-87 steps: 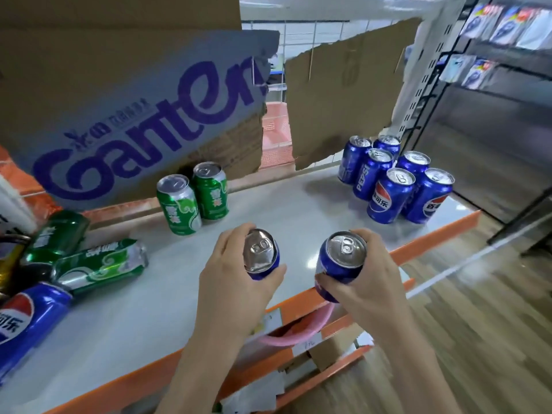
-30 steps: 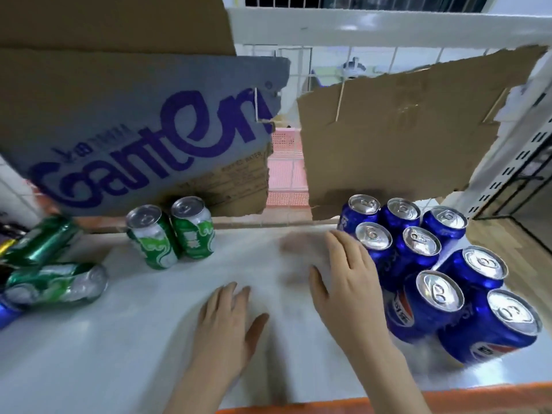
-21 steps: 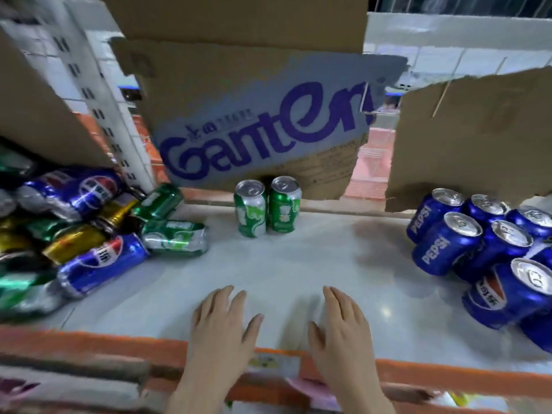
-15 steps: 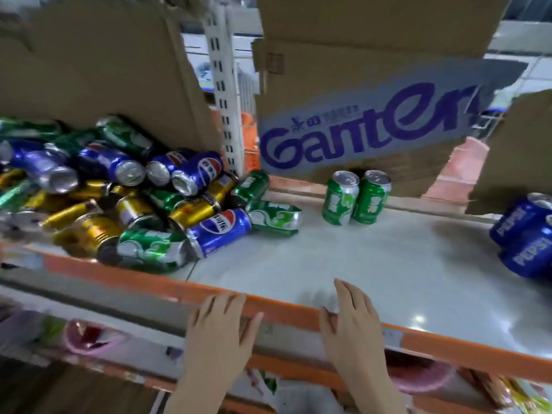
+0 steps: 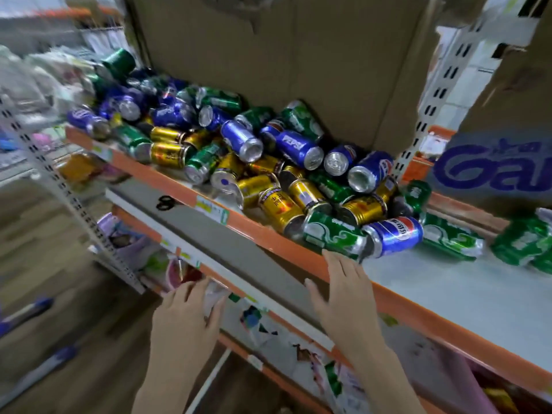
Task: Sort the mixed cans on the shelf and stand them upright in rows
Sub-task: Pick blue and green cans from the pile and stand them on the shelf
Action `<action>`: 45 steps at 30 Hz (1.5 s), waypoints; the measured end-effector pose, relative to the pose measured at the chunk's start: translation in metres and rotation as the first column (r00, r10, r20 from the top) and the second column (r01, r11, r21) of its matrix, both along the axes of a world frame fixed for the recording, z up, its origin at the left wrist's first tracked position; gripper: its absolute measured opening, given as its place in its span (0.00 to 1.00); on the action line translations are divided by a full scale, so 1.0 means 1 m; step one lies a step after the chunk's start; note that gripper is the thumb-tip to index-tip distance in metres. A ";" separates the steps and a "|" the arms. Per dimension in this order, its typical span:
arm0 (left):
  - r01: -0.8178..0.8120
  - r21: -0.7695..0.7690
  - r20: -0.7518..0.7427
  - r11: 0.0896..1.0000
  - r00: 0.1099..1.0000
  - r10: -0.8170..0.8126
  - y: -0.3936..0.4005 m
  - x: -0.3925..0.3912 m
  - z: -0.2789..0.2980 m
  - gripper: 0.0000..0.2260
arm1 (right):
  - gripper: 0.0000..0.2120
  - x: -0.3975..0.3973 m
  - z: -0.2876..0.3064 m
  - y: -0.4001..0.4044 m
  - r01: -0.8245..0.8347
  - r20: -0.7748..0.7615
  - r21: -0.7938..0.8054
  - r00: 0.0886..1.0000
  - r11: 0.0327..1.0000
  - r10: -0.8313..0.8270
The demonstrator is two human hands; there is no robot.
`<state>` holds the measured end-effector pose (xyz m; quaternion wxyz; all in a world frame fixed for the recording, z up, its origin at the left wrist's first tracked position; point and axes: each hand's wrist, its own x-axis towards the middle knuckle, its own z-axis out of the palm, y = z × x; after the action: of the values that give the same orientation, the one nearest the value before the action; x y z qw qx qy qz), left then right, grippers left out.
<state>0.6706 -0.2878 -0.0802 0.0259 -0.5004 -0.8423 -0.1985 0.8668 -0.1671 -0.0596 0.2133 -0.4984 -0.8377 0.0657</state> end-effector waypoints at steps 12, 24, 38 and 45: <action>-0.030 0.011 -0.045 1.000 0.999 0.030 0.083 -0.117 0.015 0.19 | 0.24 -0.131 0.018 0.085 -0.074 -0.213 0.108 0.972 0.991 0.095; 0.016 0.030 -0.008 0.999 1.000 -0.016 0.150 -0.197 0.018 0.18 | 0.26 -0.217 0.033 0.150 -0.050 -0.181 0.061 0.982 0.997 0.061; 0.626 -0.109 -0.181 0.773 0.752 -0.634 0.277 -0.234 0.092 0.29 | 0.27 -0.259 0.033 0.146 0.400 -0.192 0.055 0.903 0.915 -0.384; 0.709 -0.464 -0.239 0.531 0.477 -0.846 0.341 -0.226 0.110 0.39 | 0.27 -0.226 0.034 0.124 0.567 -0.149 0.080 0.820 0.820 -0.553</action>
<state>0.4448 0.0532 0.0295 0.0429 -0.8587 -0.5071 0.0606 0.6406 -0.0433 -0.0252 0.3025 -0.7040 -0.6422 -0.0213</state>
